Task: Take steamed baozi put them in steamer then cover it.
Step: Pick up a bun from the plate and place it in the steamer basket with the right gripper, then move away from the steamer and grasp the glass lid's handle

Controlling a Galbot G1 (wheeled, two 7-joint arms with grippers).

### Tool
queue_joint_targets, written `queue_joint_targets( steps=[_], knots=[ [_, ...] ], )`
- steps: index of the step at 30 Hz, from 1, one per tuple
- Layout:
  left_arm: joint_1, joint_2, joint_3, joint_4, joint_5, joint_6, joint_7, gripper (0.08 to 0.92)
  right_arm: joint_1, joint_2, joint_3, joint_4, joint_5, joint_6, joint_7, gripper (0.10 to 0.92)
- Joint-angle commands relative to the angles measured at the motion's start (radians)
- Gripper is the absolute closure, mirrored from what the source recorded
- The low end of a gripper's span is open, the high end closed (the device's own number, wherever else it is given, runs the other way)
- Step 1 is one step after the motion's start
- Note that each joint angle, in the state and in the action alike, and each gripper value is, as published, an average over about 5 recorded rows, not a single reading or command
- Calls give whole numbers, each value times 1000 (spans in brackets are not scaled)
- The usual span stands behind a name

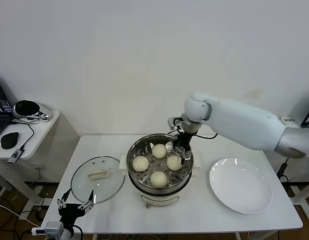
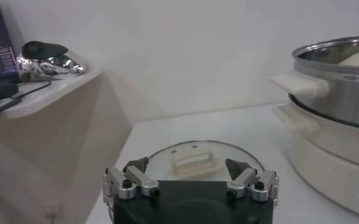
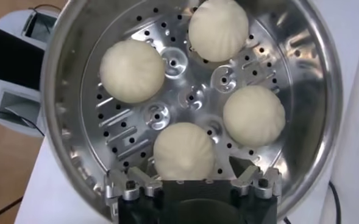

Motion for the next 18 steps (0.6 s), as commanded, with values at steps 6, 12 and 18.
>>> queue_joint_targets(
  steps=[6, 12, 18],
  knots=[
    [10, 3, 5, -4, 4, 4, -2, 177, -245, -332, 568, 165, 202, 42, 443, 203],
    [13, -2, 16, -10, 4, 1, -1, 177, -560, -437, 928, 301, 278, 55, 721, 203],
    [-17, -4, 41, -10, 16, -14, -6, 177, -860, -433, 1222, 363, 338, 127, 936, 203]
  ],
)
